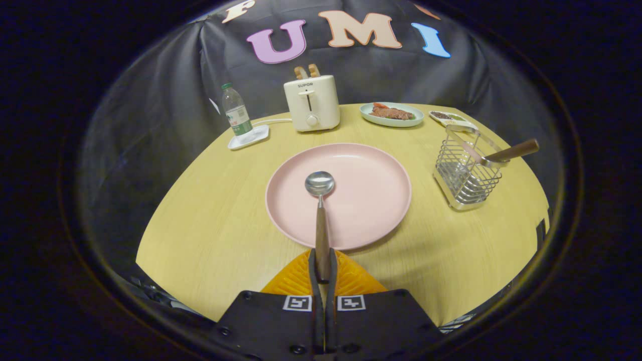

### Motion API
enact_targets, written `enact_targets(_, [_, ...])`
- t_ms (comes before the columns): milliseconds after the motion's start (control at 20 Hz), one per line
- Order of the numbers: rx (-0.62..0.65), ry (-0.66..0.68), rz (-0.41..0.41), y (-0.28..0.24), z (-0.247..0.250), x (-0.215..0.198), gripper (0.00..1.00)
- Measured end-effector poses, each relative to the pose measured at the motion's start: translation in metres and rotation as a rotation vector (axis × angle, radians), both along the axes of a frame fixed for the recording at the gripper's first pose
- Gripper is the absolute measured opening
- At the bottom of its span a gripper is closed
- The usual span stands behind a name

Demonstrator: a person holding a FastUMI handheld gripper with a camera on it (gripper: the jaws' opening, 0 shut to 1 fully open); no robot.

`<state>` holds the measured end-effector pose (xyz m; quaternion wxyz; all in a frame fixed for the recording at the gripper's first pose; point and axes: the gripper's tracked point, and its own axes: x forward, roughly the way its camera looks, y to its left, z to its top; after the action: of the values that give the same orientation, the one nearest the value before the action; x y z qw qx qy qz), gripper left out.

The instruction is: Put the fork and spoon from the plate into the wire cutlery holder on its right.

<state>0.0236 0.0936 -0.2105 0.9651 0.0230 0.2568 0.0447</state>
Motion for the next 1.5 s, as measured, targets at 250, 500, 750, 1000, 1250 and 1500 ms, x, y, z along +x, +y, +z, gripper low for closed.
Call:
enact_targets(250, [-0.030,-0.001,0.012,-0.004,0.004,-0.003,0.04])
enact_targets(500, [-0.005,-0.029,0.005,-0.006,0.028,-0.009,0.04])
enact_targets(750, [0.045,-0.048,-0.015,-0.024,0.065,-0.017,0.04])
enact_targets(1000, [0.052,-0.061,-0.047,-0.065,0.109,-0.022,0.04])
enact_targets(1250, [-0.008,-0.065,-0.087,-0.118,0.152,-0.021,0.04])
enact_targets(1500, [-0.069,-0.003,-0.105,-0.166,0.171,-0.024,0.04])
